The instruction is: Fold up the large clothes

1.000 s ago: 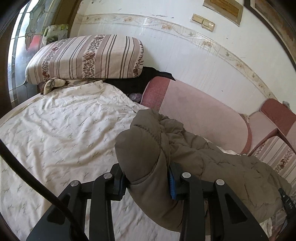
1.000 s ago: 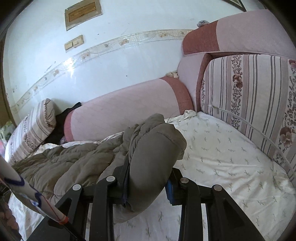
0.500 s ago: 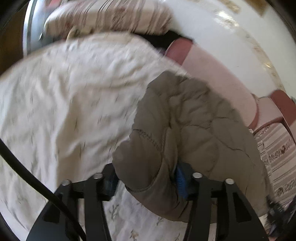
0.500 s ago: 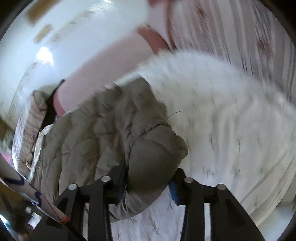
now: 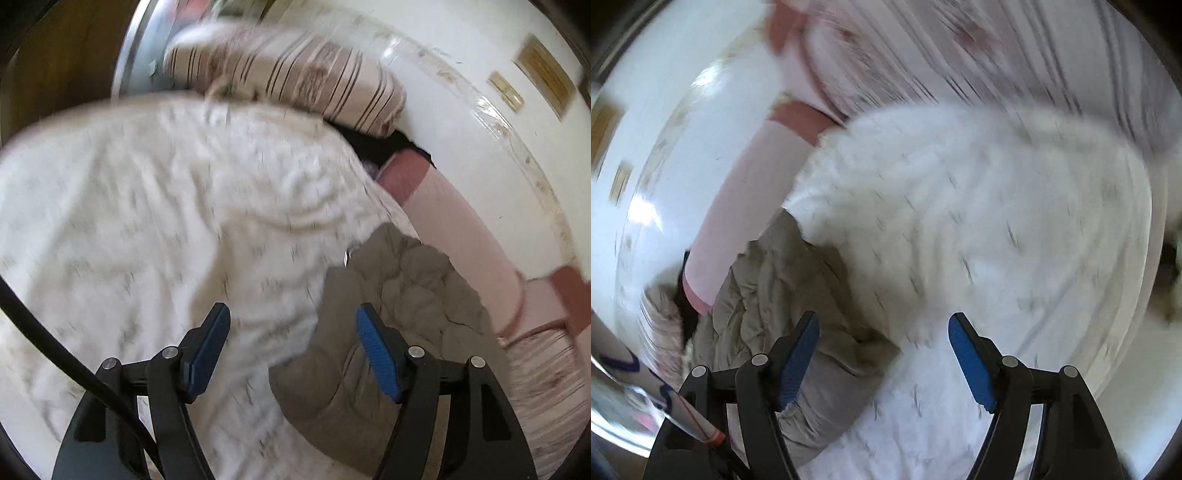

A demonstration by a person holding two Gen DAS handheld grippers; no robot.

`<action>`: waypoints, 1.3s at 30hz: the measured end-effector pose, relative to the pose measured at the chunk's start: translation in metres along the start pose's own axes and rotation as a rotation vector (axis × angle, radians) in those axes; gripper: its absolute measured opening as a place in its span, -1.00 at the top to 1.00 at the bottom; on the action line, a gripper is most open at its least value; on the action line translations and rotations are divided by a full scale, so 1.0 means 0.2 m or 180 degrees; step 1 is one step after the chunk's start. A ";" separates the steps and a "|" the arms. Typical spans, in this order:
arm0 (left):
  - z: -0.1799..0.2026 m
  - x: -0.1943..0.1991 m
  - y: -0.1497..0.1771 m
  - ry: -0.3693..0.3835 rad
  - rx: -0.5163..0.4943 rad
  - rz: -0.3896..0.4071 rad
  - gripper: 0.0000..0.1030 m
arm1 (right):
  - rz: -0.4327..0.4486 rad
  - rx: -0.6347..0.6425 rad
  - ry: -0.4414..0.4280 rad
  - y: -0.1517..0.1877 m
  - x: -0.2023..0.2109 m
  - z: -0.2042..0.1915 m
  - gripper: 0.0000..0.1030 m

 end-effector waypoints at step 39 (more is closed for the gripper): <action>0.75 -0.27 0.59 0.0059 -0.2109 0.0110 -0.71 | 0.0173 0.2600 -0.0045 0.54 -0.27 -0.98 -0.36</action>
Point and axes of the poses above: each gripper's, at about its wrist camera, not at the fingertips, and x roughly against the way its jaws point, z to its right, y to its underside, the point moved 5 cm from there along -x, roughly the way its jaws point, and after that the axes turned 1 degree about y, right-handed, at the moved point
